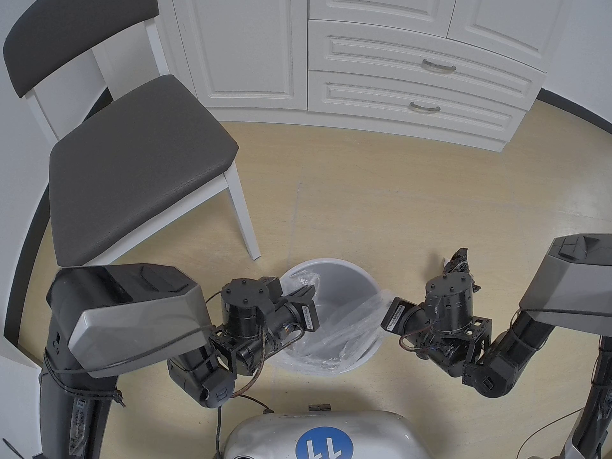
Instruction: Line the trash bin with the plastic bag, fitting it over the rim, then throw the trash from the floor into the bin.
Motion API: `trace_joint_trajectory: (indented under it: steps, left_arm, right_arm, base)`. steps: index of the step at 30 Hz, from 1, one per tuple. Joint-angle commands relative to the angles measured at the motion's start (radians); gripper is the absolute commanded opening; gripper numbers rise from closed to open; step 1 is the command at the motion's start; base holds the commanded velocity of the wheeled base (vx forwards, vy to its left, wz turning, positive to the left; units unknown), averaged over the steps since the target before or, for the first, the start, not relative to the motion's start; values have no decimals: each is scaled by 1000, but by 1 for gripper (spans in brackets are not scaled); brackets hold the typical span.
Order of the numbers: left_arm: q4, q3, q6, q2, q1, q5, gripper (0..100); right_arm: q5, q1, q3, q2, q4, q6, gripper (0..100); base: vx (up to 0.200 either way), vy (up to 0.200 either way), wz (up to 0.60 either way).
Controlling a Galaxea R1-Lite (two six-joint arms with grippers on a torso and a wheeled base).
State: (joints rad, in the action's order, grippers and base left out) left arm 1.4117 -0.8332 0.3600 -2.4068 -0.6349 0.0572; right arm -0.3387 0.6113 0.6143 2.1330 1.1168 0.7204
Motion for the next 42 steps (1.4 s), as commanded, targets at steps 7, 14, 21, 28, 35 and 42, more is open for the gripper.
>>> trace_joint_trajectory:
  steps: [7, 14, 21, 28, 35, 42]
  left_arm:
    - [-273, 37, -127, 222, 113, -16, 0]
    - [-370, 80, -211, 296, 135, -13, 0]
    - [-370, 148, -345, 290, 170, -17, 0]
    - [-378, 203, -444, 278, 170, -19, 0]
    - [-462, 203, -472, 284, 184, -19, 0]
    - [-482, 201, -490, 284, 189, -19, 0]
  right_arm:
    - [-72, -54, -140, -34, 9, -274, 0]
    - [-72, -54, -266, -25, 87, -411, 0]
    - [-72, -54, -380, 71, 244, -535, 0]
    - [-71, -58, -525, 191, 454, -674, 0]
    - [-60, -45, -600, 206, 454, -713, 0]
    - [-46, -41, -602, 235, 454, -728, 0]
  base:
    - [0, 0, 0]
    - [0, 0, 0]
    - [0, 0, 0]
    - [0, 0, 0]
    - [0, 0, 0]
    - [0, 0, 0]
